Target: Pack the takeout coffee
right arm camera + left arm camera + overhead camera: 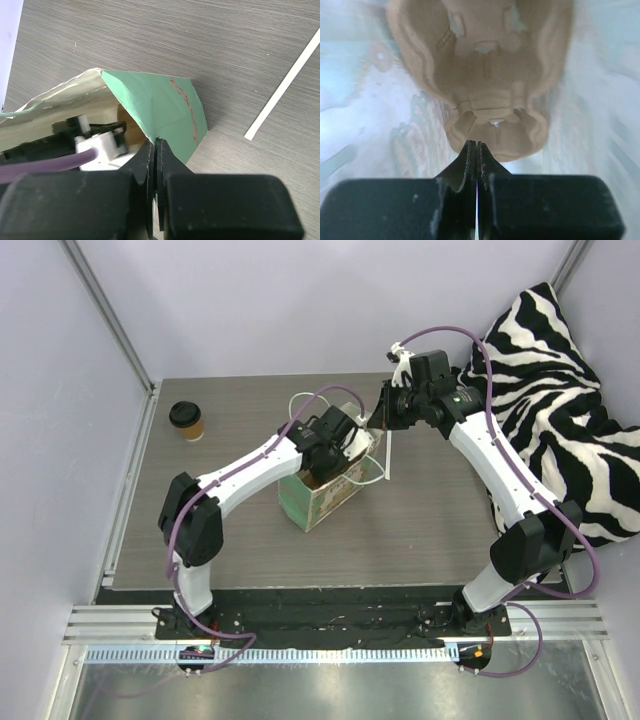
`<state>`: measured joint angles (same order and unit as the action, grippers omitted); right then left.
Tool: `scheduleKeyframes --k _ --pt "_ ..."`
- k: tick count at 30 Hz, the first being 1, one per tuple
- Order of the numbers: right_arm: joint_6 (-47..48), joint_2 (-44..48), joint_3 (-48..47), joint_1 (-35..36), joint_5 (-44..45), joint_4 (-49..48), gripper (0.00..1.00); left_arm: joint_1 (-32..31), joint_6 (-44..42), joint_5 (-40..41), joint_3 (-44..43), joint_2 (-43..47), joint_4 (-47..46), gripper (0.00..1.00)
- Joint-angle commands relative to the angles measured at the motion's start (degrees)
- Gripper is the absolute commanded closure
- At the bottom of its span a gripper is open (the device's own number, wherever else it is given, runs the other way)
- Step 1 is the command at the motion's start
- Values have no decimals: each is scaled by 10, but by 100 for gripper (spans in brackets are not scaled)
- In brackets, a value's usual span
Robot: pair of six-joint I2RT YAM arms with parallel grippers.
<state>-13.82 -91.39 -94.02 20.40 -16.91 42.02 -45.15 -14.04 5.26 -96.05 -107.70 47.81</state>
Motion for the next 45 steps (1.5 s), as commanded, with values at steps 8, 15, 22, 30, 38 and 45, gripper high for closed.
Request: scheduleKeyframes --k 8,15,22,30,38,45 --pt "2 10 -13 1 2 -28 99 21 -24 51 45 -87 -19 100" --pt "7 6 -23 1 6 -27 99 21 -18 21 63 -81 7 100" --pt "13 5 -21 1 7 -29 99 20 -20 -14 11 -16 7 95" --pt "20 7 -15 1 7 -38 99 11 -15 -27 14 70 -42 87" --pt "63 24 4 1 -49 -58 99 12 9 -31 44 179 -169 46" --pt "157 74 59 1 -116 -113 99 15 34 -75 89 274 -312 19"
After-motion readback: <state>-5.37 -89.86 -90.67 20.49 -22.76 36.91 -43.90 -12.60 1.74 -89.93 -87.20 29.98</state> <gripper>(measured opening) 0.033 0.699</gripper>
